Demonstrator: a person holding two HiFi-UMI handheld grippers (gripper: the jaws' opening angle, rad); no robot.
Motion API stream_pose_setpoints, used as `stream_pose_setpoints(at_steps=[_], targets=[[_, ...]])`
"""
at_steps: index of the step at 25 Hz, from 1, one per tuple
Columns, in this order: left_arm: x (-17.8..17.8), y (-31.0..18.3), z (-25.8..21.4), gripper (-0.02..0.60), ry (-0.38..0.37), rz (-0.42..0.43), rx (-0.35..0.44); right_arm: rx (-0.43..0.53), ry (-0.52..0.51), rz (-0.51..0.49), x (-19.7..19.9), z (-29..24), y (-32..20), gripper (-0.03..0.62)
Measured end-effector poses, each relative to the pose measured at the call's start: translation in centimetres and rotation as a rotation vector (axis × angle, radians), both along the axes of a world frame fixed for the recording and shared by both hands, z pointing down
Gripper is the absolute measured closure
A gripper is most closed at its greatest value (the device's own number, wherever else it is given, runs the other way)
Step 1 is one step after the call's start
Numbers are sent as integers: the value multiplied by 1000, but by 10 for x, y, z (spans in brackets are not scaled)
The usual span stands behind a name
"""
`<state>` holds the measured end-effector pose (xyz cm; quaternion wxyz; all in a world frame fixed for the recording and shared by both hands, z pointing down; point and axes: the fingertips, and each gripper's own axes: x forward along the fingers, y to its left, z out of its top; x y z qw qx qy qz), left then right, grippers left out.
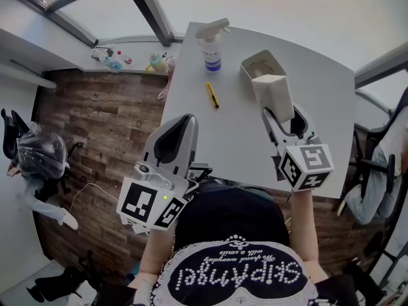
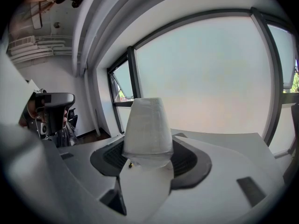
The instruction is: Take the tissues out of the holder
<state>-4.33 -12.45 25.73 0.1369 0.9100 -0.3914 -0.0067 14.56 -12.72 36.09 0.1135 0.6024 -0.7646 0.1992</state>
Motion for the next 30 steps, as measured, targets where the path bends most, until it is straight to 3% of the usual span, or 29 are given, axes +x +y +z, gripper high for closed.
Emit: stream_pose_setpoints(at_steps=[30], targets=[[16,3,3,580,10,30,-18,-8,-16,11,15,-6,56,326]])
